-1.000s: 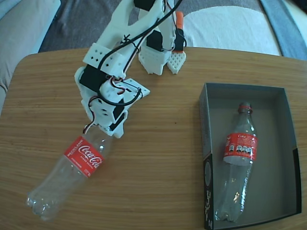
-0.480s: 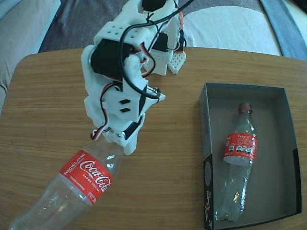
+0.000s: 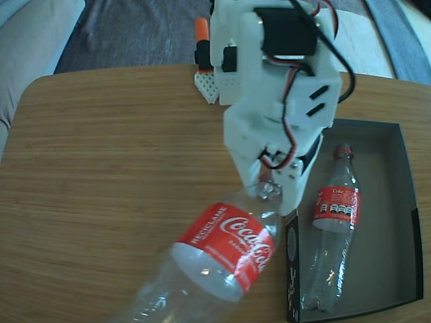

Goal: Grasp the bottles and put them in the box.

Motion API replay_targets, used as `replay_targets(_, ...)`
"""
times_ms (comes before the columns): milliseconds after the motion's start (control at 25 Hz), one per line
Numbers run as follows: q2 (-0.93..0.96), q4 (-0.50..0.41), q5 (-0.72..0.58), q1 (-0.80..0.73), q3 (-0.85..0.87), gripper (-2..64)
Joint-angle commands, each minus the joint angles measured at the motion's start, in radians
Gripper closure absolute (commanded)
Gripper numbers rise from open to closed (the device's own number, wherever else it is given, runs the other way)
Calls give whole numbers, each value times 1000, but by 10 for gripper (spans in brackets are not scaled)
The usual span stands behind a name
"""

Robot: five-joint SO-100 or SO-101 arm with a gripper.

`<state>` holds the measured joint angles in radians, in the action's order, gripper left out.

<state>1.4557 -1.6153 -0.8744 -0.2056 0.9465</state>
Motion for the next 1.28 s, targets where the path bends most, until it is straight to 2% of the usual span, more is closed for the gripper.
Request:
replay_targets(0,31,-8,66,-112,-91,613)
replay_targets(400,31,23,218,-451,-121,613)
replay_targets(840,29,81,288,-715,-107,613)
replay_targets(1040,11,155,360,-801,-101,613)
replay_targets(1240,9,270,373,-905,43,613)
